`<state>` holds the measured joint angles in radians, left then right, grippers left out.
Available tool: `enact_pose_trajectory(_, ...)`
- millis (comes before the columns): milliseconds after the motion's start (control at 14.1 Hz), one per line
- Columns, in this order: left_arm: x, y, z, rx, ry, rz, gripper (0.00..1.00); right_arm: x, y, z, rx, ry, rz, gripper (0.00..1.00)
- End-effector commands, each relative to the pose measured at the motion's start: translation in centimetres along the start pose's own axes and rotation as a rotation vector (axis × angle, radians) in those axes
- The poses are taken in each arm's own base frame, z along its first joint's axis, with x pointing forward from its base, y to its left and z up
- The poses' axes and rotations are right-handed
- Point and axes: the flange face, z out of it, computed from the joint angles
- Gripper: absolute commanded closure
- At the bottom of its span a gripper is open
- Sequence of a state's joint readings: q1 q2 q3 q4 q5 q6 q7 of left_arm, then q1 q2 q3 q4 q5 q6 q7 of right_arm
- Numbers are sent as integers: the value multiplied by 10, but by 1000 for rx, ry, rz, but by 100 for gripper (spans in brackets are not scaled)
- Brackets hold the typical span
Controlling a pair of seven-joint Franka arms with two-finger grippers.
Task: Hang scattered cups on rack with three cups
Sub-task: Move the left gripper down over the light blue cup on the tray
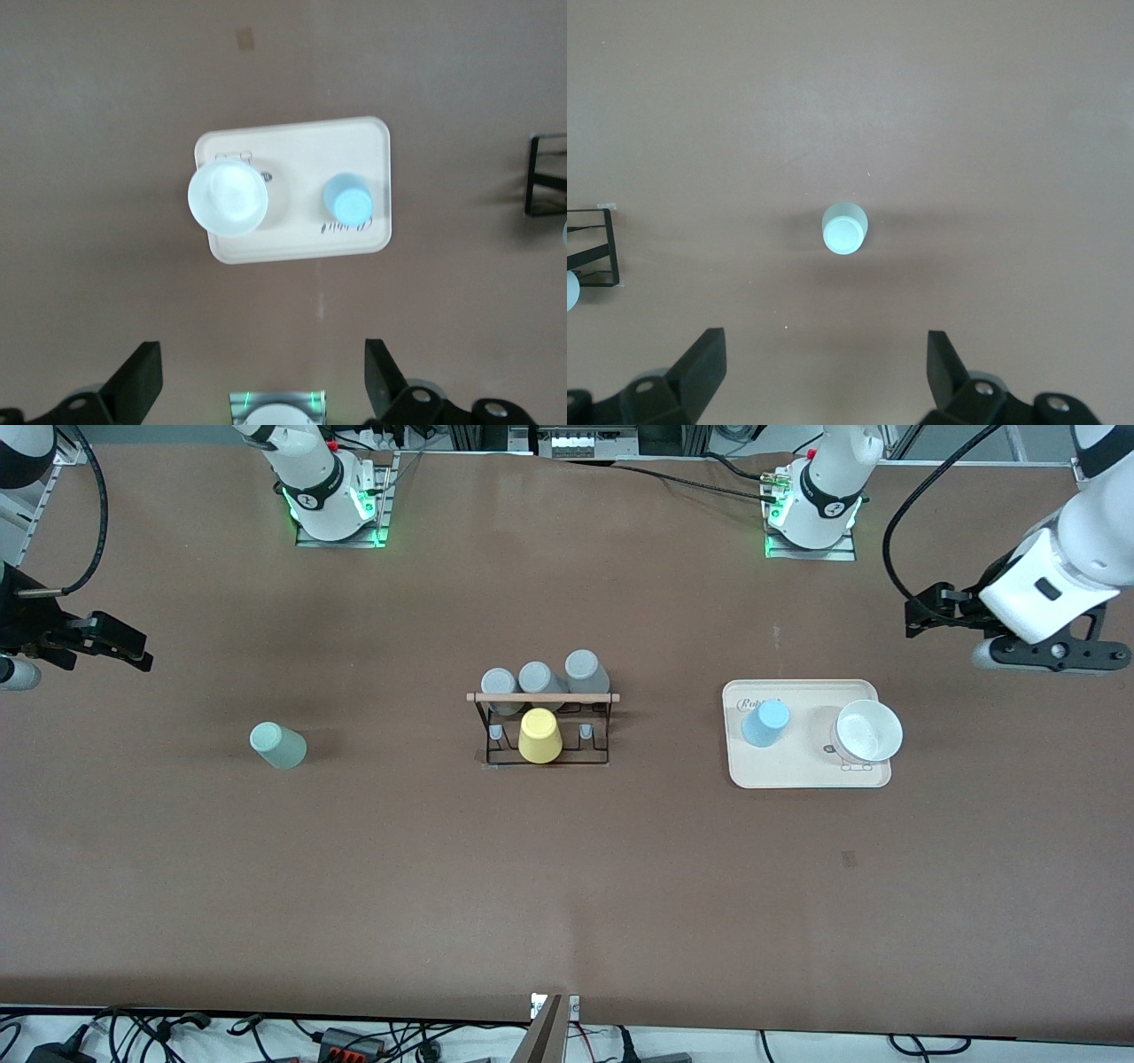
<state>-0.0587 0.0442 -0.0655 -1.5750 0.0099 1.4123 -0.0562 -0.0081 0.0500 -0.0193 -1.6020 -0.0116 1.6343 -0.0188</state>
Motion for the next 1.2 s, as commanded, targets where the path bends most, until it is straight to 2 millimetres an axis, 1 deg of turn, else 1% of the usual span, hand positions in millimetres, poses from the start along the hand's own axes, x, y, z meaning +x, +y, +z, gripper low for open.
enact_pose_trajectory(0,0,36,21,3,-101,61,0,-6,-1,-1,-3,1,-15,0)
enact_pose_trajectory(71,2,55,37,13,-116,89,0,-5,-1,0,-5,1,-15,0)
enact_pose_trajectory(141,7,63,42,13,-86,101,0,-4,-1,1,-5,-1,-15,0)
enact_pose_trajectory(283,19,65,71,6,-37,97,0,-3,-1,2,-5,1,-15,0)
enact_pose_trajectory(424,29,70,110,-5,32,59,0,-2,-1,2,-5,4,-15,0)
enact_pose_trajectory(566,31,86,141,-9,74,-5,0,-2,-1,2,-5,4,-15,0)
enact_pose_trajectory(637,33,90,156,-16,103,-16,0,-1,-1,4,-4,2,-15,0)
enact_pose_trajectory(778,41,82,197,-28,150,-31,0,0,-2,7,-4,-2,-17,0)
enact_pose_trajectory(920,37,82,241,-40,208,-31,0,0,-3,7,-2,-2,-17,0)
enact_pose_trajectory(990,35,82,259,-45,230,-30,0,1,-3,6,-1,7,-18,0)
enact_pose_trajectory(1132,34,81,283,-48,234,-31,0,1,-3,5,1,12,-16,0)
